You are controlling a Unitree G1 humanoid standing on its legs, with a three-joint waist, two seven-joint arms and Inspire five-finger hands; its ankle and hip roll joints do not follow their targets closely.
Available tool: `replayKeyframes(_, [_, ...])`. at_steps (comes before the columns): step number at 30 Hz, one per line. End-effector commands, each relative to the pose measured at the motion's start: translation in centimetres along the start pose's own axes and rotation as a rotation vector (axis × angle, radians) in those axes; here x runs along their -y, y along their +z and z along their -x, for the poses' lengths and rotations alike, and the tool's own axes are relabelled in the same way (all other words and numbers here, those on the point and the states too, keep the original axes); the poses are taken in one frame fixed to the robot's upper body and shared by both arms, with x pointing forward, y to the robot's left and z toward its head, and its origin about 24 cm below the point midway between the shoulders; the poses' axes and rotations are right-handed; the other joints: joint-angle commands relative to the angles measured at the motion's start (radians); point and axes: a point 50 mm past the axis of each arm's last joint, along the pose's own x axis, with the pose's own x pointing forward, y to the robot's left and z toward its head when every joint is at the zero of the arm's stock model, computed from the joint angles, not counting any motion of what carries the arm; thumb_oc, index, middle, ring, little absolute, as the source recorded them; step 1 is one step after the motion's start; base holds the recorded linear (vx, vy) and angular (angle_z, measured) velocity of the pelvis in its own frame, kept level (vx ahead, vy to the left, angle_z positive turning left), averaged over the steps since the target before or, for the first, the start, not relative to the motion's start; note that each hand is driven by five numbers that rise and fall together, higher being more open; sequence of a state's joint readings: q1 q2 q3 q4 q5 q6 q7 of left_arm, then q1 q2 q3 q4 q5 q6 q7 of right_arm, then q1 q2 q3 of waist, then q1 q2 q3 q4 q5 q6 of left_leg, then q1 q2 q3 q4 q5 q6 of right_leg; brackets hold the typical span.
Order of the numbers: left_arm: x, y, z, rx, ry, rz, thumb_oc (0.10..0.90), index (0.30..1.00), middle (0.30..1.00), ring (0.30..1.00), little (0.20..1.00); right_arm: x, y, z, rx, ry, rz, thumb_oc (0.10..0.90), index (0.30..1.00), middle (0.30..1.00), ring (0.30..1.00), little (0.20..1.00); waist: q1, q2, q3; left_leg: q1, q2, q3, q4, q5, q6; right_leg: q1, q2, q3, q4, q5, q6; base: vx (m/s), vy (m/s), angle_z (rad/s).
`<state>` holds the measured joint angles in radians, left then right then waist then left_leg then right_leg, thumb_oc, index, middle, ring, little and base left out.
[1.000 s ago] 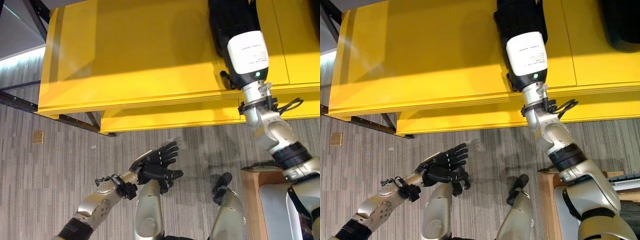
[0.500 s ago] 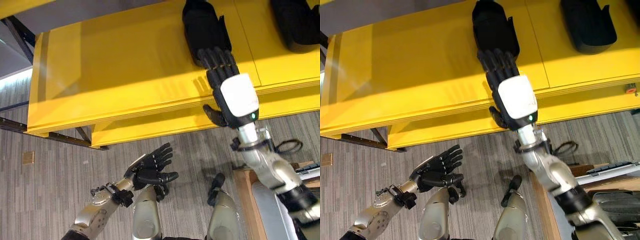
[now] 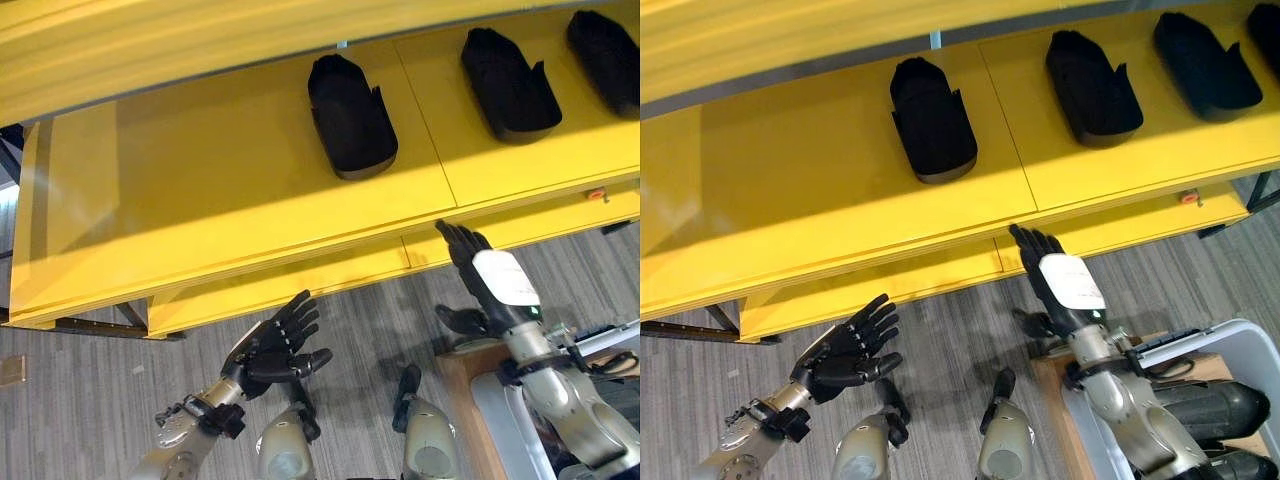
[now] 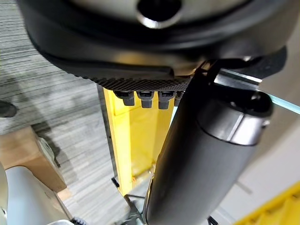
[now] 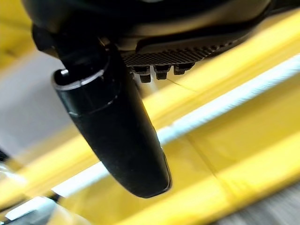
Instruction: Move parts from the plastic box to the shelf.
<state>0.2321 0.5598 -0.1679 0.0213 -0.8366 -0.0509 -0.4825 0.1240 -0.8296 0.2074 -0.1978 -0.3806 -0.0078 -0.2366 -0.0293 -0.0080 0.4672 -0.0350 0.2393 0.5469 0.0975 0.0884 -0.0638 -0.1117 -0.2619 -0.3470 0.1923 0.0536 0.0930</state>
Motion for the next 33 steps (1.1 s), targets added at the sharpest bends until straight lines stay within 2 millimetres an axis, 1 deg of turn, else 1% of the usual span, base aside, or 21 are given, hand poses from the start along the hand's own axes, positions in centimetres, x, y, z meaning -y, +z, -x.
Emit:
replayKeyframes(1, [1.9,1.6,0.2,0.077,-0.15,-0.11,0.9,1.0,1.0,1.0,1.0,2.3,0.7,-0.9,0.024,-0.071,-0.048,0.9,1.0,1.0,1.0,1.0,-0.023,-0.018,-0.141,0.037,-0.015,-0.041,0.115,-0.211,0.03,0.038,-0.016,0.032,0.053,-0.145,0.08,0.0,0.149,-0.1])
replayKeyframes(2, [1.9,1.6,0.2,0.073,-0.15,-0.115,0.9,1.0,1.0,1.0,1.0,2.2,0.6,-0.9,0.019,-0.067,-0.05,0.9,1.0,1.0,1.0,1.0,-0.024,-0.018,-0.142,0.039,-0.016,-0.038,0.114,-0.213,0.031,0.038,-0.017,0.033,0.052,-0.142,0.082,-0.03,0.163,-0.15])
replayKeyframes(5, [2.0,1.6,-0.8,0.023,-0.152,-0.154,0.9,1.0,1.0,1.0,1.0,1.7,0.3,-0.4,-0.006,-0.054,-0.056,0.9,1.0,1.0,1.0,1.0,-0.041,-0.035,-0.144,0.049,-0.023,-0.007,0.109,-0.226,0.041,0.022,-0.051,0.025,0.013,-0.068,0.13,-0.07,0.115,-0.15])
replayKeyframes(6, [2.0,1.5,-0.9,0.016,-0.152,-0.154,0.9,1.0,1.0,1.0,1.0,1.7,0.3,-0.3,-0.008,-0.053,-0.058,0.9,1.0,1.0,1.0,1.0,-0.04,-0.036,-0.143,0.05,-0.023,-0.004,0.107,-0.226,0.041,0.021,-0.054,0.023,0.009,-0.059,0.133,-0.17,0.144,-0.23])
replayKeyframes(7, [1.9,1.5,-1.5,0.001,-0.141,-0.16,0.9,1.0,1.0,1.0,1.0,2.2,0.5,-0.6,0.004,-0.071,-0.073,0.9,1.0,1.0,1.0,1.0,-0.036,-0.047,-0.137,0.063,-0.016,0.033,0.099,-0.23,0.036,-0.001,-0.091,-0.031,-0.019,0.009,0.152,-0.21,0.162,-0.29])
replayKeyframes(8, [1.8,1.4,-1.6,0.018,-0.108,-0.151,0.9,1.0,1.0,1.0,1.0,2.6,1.0,-1.0,0.044,-0.088,-0.081,0.9,1.0,1.0,1.0,1.0,-0.029,-0.049,-0.136,0.077,-0.002,0.066,0.087,-0.222,0.027,-0.005,-0.113,-0.08,-0.047,0.048,0.157,-0.31,0.209,-0.54])
replayKeyframes(9, [1.6,1.4,-1.8,0.04,-0.055,-0.144,0.9,1.0,1.0,1.0,1.0,3.4,1.9,-1.5,0.099,-0.133,-0.115,0.9,1.0,1.0,1.0,1.0,-0.023,-0.046,-0.133,0.09,0.009,0.096,0.074,-0.211,0.019,-0.004,-0.13,-0.121,-0.073,0.081,0.159,-0.25,0.153,-1.34])
replayKeyframes(10, [1.4,1.5,-2.0,0.054,-0.019,-0.137,0.9,1.0,1.0,1.0,1.0,3.9,2.4,-1.9,0.132,-0.161,-0.129,0.9,1.0,1.0,1.0,1.0,-0.021,-0.042,-0.13,0.092,0.01,0.105,0.067,-0.208,0.02,-0.011,-0.144,-0.126,-0.06,0.087,0.158,-0.27,0.165,-1.68])
replayKeyframes(13, [0.3,1.6,-1.5,0.073,0.072,-0.12,0.9,1.0,1.0,1.0,1.0,4.6,2.9,-1.4,0.168,-0.227,-0.144,0.9,1.0,1.0,1.0,1.0,-0.02,-0.025,-0.135,0.061,0.0,0.092,0.067,-0.191,0.048,-0.012,-0.144,-0.089,0.064,-0.002,0.127,-0.21,0.091,-0.95])
replayKeyframes(15, [-0.8,0.3,0.8,0.08,0.165,-0.08,0.9,1.0,1.0,1.0,1.0,5.3,2.4,0.0,0.162,-0.24,-0.134,0.9,1.0,1.0,1.0,1.0,0.0,-0.006,-0.165,0.007,0.022,0.085,0.103,-0.175,0.065,0.016,-0.118,-0.07,0.22,-0.164,0.057,-0.24,-0.012,-0.35])
replayKeyframes(16, [-1.0,0.2,1.1,0.08,0.179,-0.077,0.9,1.0,1.0,1.0,1.0,5.5,2.3,0.1,0.161,-0.239,-0.131,0.9,1.0,1.0,1.0,1.0,0.004,-0.005,-0.17,-0.002,0.023,0.082,0.109,-0.175,0.067,0.022,-0.114,-0.065,0.235,-0.18,0.051,-0.18,-0.083,-0.71])
replayKeyframes(18, [-1.6,-0.7,2.5,0.08,0.245,-0.054,0.9,1.0,1.0,1.0,1.0,5.7,2.0,0.3,0.137,-0.225,-0.12,0.9,1.0,1.0,1.0,1.0,0.023,-0.007,-0.202,-0.043,0.012,0.053,0.133,-0.188,0.086,0.05,-0.097,-0.03,0.328,-0.245,0.043,-0.1,-0.11,-1.21])
replayKeyframes(19, [-1.7,-0.8,2.6,0.079,0.248,-0.053,0.9,1.0,1.0,1.0,1.0,5.6,2.0,0.3,0.135,-0.223,-0.12,0.9,1.0,1.0,1.0,1.0,0.023,-0.01,-0.205,-0.045,0.01,0.053,0.136,-0.191,0.088,0.046,-0.099,-0.026,0.337,-0.25,0.044,-0.14,-0.344,-0.77])
replayKeyframes(20, [-2.1,-0.9,3.6,0.122,0.321,-0.011,0.9,1.0,1.0,1.0,1.0,5.8,2.1,-0.1,0.133,-0.204,-0.099,0.9,1.0,1.0,1.0,1.0,0.052,-0.034,-0.228,-0.056,0.011,0.051,0.143,-0.184,0.086,0.095,-0.071,-0.052,0.297,-0.29,0.045,-0.11,-0.349,-0.2])
replayKeyframes(21, [-2.2,-0.9,3.6,0.128,0.331,-0.004,0.9,1.0,1.0,1.0,1.0,5.9,2.2,-0.3,0.137,-0.201,-0.098,0.9,1.0,1.0,1.0,1.0,0.058,-0.039,-0.23,-0.057,0.02,0.059,0.151,-0.181,0.079,0.117,-0.063,-0.068,0.265,-0.291,0.047,-0.2,-0.612,-0.51])
replayKeyframes(22, [-2.7,-1.0,3.9,0.152,0.389,0.034,0.9,1.0,1.0,1.0,1.0,6.3,3.0,-0.8,0.189,-0.176,-0.051,0.9,1.0,1.0,1.0,1.0,0.079,-0.062,-0.232,-0.075,0.072,0.077,0.188,-0.164,0.046,0.169,-0.039,-0.107,0.157,-0.273,0.052,-0.16,-0.468,-1.23])
replayKeyframes(23, [-2.9,-1.1,3.7,0.158,0.412,0.058,0.9,1.0,1.0,1.0,1.0,6.4,3.4,-1.1,0.212,-0.16,-0.006,0.9,1.0,1.0,1.0,1.0,0.086,-0.069,-0.228,-0.085,0.105,0.077,0.203,-0.151,0.028,0.184,-0.032,-0.114,0.117,-0.261,0.055,-0.16,-0.445,-1.53])
replayKeyframes(24, [-2.9,-1.2,3.6,0.16,0.416,0.068,0.9,1.0,1.0,1.0,1.0,6.4,3.6,-1.2,0.217,-0.157,0.004,0.9,1.0,1.0,1.0,1.0,0.086,-0.069,-0.226,-0.085,0.115,0.076,0.204,-0.144,0.022,0.185,-0.03,-0.112,0.11,-0.257,0.055,-0.17,-0.377,-1.75])
replayKeyframes(26, [-2.5,-1.7,2.6,0.173,0.377,0.083,0.9,1.0,1.0,1.0,1.0,8.0,4.9,-2.4,0.269,-0.187,0.111,0.9,1.0,1.0,1.0,1.0,0.078,-0.072,-0.221,-0.066,0.185,0.075,0.168,-0.085,-0.032,0.161,-0.01,-0.093,0.091,-0.243,0.05,-0.25,-0.387,-1.28])
replayKeyframes(30, [-1.7,-3.0,2.1,0.136,0.333,0.081,0.9,1.0,1.0,1.0,1.0,10.2,6.0,-3.5,0.348,-0.257,0.181,0.9,1.0,1.0,1.0,1.0,0.068,-0.059,-0.207,-0.03,0.218,0.065,0.157,-0.072,-0.063,0.121,-0.02,-0.085,0.106,-0.223,0.05,-0.18,-0.199,-0.9])
replayKeyframes(33, [-1.5,-3.2,1.6,0.134,0.328,0.077,0.9,1.0,1.0,1.0,1.0,10.3,6.4,-4.0,0.371,-0.274,0.222,0.9,1.0,1.0,1.0,1.0,0.056,-0.051,-0.205,-0.016,0.218,0.06,0.171,-0.083,-0.066,0.105,-0.017,-0.06,0.118,-0.225,0.041,-0.09,-0.101,-0.81])
